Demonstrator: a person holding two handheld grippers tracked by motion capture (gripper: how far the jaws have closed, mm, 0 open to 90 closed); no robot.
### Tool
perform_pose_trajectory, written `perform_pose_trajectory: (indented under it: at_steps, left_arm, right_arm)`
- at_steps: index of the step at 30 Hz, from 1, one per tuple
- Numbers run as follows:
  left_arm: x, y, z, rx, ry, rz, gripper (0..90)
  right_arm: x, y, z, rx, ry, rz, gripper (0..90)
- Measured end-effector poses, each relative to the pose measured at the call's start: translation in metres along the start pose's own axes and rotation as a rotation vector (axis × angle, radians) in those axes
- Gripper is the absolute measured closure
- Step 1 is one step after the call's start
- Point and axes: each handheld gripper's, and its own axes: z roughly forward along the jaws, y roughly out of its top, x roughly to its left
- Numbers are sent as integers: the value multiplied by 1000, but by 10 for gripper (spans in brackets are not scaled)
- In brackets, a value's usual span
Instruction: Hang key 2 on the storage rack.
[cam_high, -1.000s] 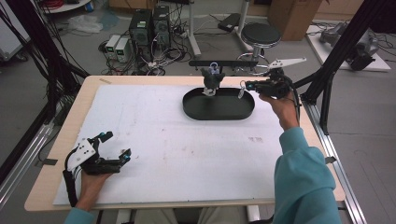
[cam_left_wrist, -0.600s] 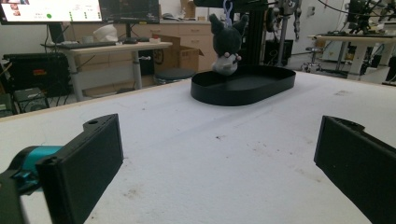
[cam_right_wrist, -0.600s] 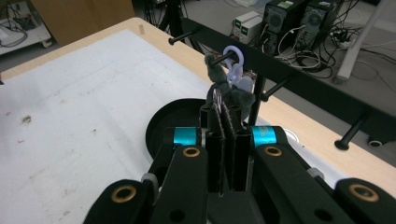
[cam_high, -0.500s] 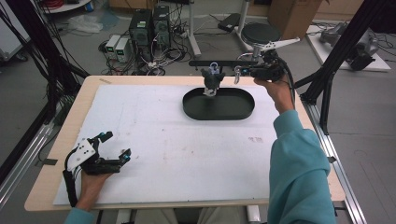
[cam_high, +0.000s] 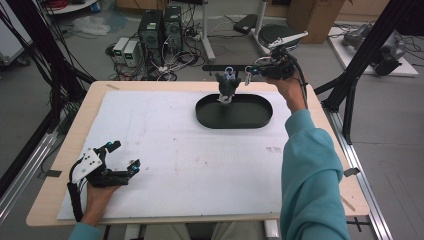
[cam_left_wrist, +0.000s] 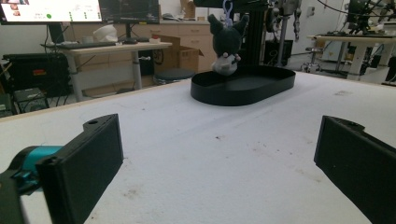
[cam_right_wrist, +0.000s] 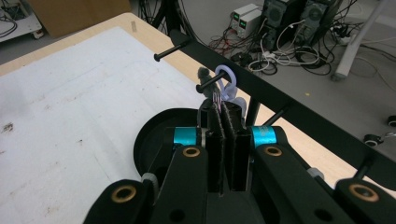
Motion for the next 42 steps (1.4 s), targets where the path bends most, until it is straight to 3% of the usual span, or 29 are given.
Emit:
perform_pose_trajectory:
  at_steps: [11, 42]
  left_arm:
    - [0, 0, 0, 0, 0, 0, 17]
    - [0, 0, 0, 3, -3, 1, 17]
  right_arm:
    - [-2, -3, 14, 59, -23, -1, 888]
    - [-24, -12, 25, 86, -59, 19, 888]
